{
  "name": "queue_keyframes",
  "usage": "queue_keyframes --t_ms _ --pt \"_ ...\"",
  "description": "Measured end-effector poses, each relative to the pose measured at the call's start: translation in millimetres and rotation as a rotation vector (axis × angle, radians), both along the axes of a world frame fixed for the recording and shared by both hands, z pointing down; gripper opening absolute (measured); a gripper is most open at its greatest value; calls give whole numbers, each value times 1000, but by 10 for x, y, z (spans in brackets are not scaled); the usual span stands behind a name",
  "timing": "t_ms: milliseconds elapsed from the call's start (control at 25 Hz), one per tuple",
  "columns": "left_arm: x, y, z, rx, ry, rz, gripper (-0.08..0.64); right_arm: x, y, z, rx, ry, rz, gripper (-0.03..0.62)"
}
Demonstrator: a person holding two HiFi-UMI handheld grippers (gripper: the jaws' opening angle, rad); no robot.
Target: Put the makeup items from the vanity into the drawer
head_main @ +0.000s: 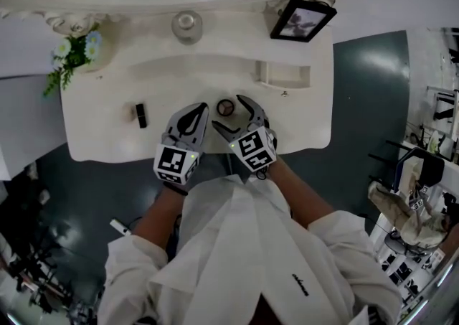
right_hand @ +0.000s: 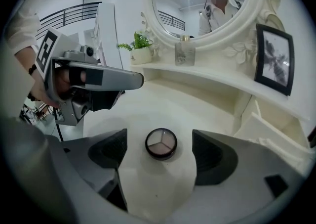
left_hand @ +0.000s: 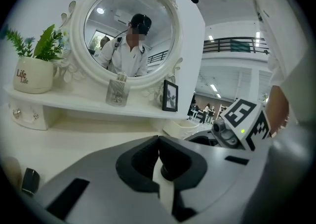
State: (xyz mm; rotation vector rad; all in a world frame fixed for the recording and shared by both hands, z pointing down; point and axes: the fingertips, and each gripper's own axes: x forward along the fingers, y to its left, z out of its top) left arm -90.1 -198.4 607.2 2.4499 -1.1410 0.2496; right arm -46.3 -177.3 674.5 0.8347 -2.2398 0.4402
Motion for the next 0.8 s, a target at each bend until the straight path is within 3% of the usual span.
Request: queue_keyframes --t_ms 360,800 --pt "-57 21 119 -35 27 -21 26 -32 -36 201 -47 15 -8 419" --pt "-7 69 131 -40 40 -6 26 11 -82 226 -25 25 14 350"
